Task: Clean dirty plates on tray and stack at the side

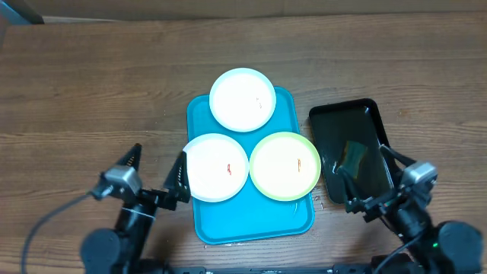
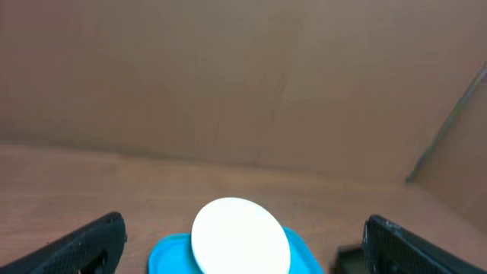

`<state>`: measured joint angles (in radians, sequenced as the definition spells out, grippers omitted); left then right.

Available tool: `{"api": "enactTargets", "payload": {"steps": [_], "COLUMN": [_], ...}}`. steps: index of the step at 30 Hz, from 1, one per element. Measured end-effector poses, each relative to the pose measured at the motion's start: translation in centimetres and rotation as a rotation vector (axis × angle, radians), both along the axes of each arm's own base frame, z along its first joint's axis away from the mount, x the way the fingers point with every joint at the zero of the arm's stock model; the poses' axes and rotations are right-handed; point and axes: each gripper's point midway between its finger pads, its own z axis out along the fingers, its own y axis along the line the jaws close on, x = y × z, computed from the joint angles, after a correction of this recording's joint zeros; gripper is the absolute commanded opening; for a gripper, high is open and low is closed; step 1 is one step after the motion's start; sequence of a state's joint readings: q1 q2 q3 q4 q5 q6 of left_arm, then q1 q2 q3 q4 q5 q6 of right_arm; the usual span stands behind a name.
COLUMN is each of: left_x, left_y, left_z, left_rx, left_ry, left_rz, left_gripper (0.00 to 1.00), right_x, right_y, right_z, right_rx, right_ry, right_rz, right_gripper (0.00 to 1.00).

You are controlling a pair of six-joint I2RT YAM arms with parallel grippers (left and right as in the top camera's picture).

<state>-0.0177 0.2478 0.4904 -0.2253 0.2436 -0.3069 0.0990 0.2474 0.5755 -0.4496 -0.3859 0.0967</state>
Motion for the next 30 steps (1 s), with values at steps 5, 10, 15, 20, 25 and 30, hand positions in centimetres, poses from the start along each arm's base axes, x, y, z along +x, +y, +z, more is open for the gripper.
{"api": "enactTargets", "payload": {"steps": [5,10,15,20,25,30], "left_x": [1.0,2.2,3.6,4.0,4.2,3.9], "left_y": [-0.3,-0.5,-0.6,-1.3,-2.1,-3.2], "left_z": [2.8,4.3,3.2,0.3,-1.7,-1.4], "left_rx": [0.043,0.072,0.074,0.052,0.024,0.018], "left_ry": [0.245,0.517,0.762,0.932,1.04,1.041], "left_rz": [-0.022,-0.048,-0.061,-0.104,-0.149,-0.232], "left_gripper": [1.0,1.0,1.0,1.0,0.98,0.92], "right_x": [1.0,2.7,4.3,6.2,7.5,8.8], "right_y": [0.1,0.3,1.1,0.3,-3.5,-5.2], "right_z": [1.8,3.7,3.2,-0.6,-7.7,-14.2], "right_rx": [-0.022,-0.039,-0.037,-0.002,-0.019,-0.09], "right_ry": [0.267,0.46,0.614,0.812,1.145,1.382], "right_rz": [0.0,0.001,0.041,-0.063,-0.39,-0.561], "right_gripper": [1.0,1.0,1.0,0.99,0.81,0.62]}}
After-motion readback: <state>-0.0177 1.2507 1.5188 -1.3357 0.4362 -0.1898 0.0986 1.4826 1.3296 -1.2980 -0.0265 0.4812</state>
